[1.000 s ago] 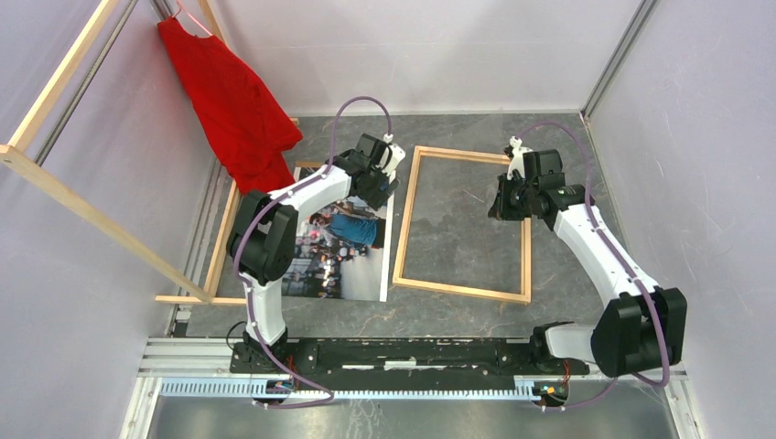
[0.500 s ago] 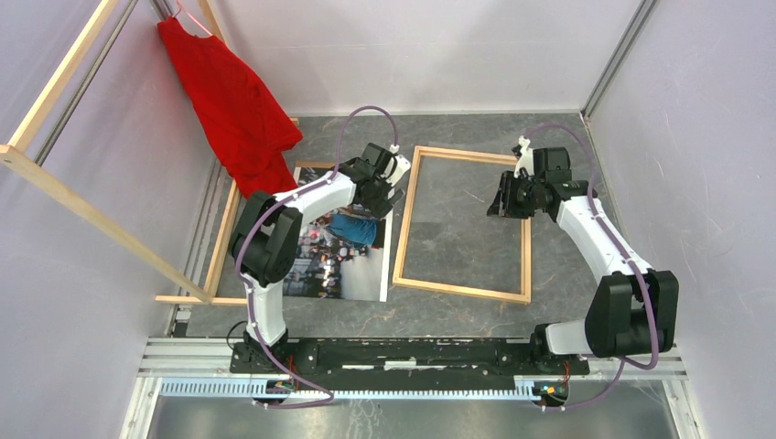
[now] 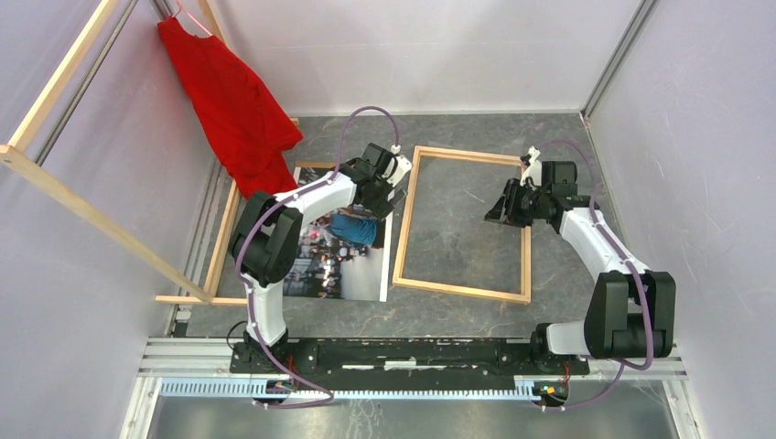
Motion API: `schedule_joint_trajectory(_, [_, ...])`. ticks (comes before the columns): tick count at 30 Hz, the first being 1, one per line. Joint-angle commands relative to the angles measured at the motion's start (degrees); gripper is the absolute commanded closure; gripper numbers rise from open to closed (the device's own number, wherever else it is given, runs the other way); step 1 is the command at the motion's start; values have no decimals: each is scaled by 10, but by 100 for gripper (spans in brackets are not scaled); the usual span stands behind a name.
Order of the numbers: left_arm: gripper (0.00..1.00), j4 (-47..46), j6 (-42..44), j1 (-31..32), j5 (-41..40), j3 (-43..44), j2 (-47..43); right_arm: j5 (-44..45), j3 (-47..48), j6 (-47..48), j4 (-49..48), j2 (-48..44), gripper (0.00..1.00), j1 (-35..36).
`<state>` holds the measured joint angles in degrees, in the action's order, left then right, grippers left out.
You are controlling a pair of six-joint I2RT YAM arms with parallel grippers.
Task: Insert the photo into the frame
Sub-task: Place the photo frame item in the photo frame.
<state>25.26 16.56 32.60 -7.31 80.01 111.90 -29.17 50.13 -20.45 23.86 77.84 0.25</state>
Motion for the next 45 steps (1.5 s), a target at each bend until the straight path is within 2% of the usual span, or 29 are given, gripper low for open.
schedule_joint_trajectory(1, [3,-8,-4,1,5,8,-26,-26,-19,-29,-49,0,70,-18])
schedule_joint_trajectory(3, [3,-8,-4,2,7,7,-26,-27,-26,-33,-57,-5,78,-21])
schedule_joint_trajectory(6, [3,-8,-4,1,5,9,-25,-36,-38,-46,-75,-22,97,-28])
schedule_joint_trajectory(7, [3,-8,-3,2,5,9,-25,-47,-43,-54,-86,-30,100,-32])
schedule_joint_trajectory(18, [3,4,-11,-4,6,20,-31,-230,-69,-167,-228,-74,100,-45])
schedule_joint_trajectory(29, [3,15,-24,-28,10,23,-33,-258,-69,-206,-306,-121,100,-44])
schedule_joint_trajectory(36, [3,16,-34,-27,30,21,-35,-270,-34,-203,-305,-119,100,-43])
schedule_joint_trajectory(41, [3,21,-30,-28,31,22,-35,-268,42,-163,-243,-115,100,-42])
schedule_joint_trajectory(45, [3,21,-29,-31,35,17,-39,-266,66,-148,-216,-120,100,-41])
